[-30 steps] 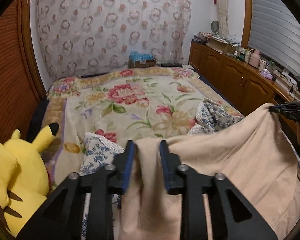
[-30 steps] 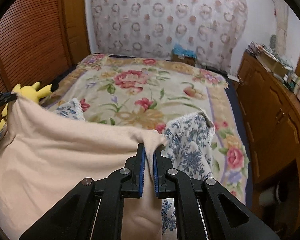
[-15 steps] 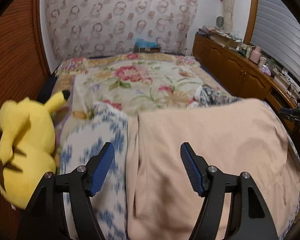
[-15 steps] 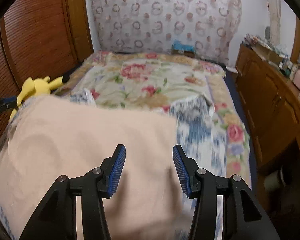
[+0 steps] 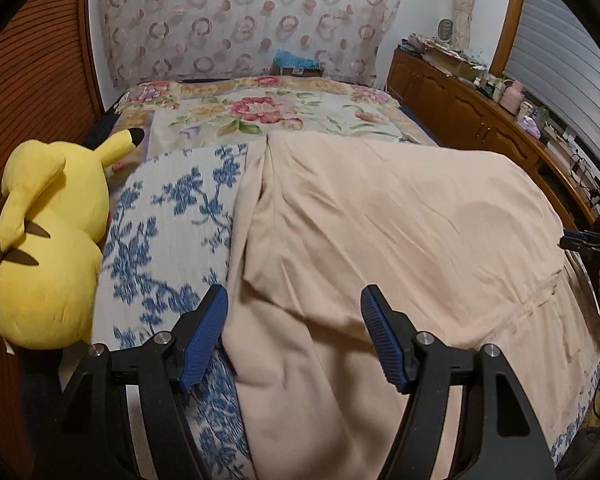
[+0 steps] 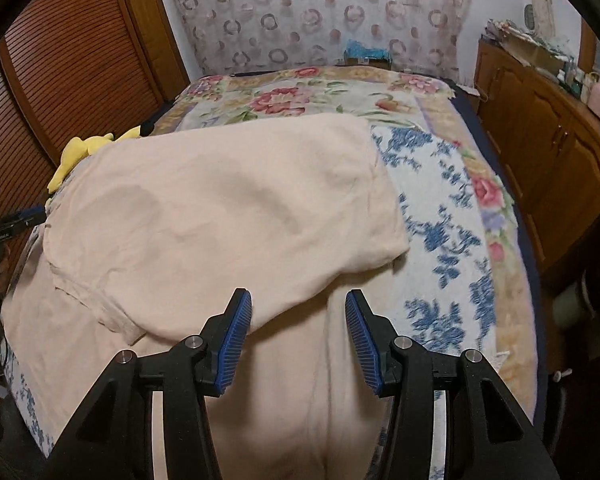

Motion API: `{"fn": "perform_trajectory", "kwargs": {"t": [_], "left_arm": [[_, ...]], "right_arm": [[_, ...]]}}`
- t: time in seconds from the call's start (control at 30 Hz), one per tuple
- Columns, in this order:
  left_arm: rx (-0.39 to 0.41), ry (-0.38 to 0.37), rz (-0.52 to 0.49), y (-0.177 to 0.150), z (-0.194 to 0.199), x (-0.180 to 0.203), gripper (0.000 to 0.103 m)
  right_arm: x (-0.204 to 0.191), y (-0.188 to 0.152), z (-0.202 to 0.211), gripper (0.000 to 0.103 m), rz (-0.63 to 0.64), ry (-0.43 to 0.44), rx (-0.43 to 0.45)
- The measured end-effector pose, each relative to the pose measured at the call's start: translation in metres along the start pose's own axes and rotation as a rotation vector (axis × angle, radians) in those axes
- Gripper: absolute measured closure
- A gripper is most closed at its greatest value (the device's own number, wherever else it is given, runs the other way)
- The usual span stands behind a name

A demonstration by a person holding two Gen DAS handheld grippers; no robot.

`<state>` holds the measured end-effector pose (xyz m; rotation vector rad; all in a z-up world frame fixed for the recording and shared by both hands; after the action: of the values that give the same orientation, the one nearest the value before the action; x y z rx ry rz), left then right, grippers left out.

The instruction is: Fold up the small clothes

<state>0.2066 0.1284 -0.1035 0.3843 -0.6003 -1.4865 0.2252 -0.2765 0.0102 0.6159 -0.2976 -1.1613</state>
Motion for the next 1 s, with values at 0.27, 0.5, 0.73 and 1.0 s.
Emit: {"fn": "perform_trajectory", "kwargs": {"t": [0.27,0.5,0.73,1.0], "left_arm": [[-0.014,-0.026,0.025,-0.006,-0.002,0.002,0.033],[0.001,-0.039,-0.005,-0.002,0.006,0.011,0.035],[-0.048,-0.021,0.012,-0.002,-0.011,0.005,0.041],[-0.046,-0.059,0.031,0.010,-0.021,0.000,0.044]], "right_arm": [[0.003,0.016,-0.022,0.052,-0.012,-0.047,0.032],[-0.009,0.004,-0.036,0.050,0.042,-0.125,0.076],[-0.018,0.002,-0.041,0.043,0.065,-0.125,0.070],[-0.016,0.002,-0.041,0.043,0.066,-0.123,0.070]]}}
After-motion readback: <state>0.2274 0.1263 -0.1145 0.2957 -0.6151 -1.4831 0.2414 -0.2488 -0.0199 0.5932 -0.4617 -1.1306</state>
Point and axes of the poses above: each gripper's, at about its wrist camera, not at the fingertips, and z roughly against the way its jaws point, x to its right, y to its top, the point moved 2 cm from there along -z, roughly the way its jaws point, and after that the axes turned 2 degrees about -x, right-handed, at the moved point
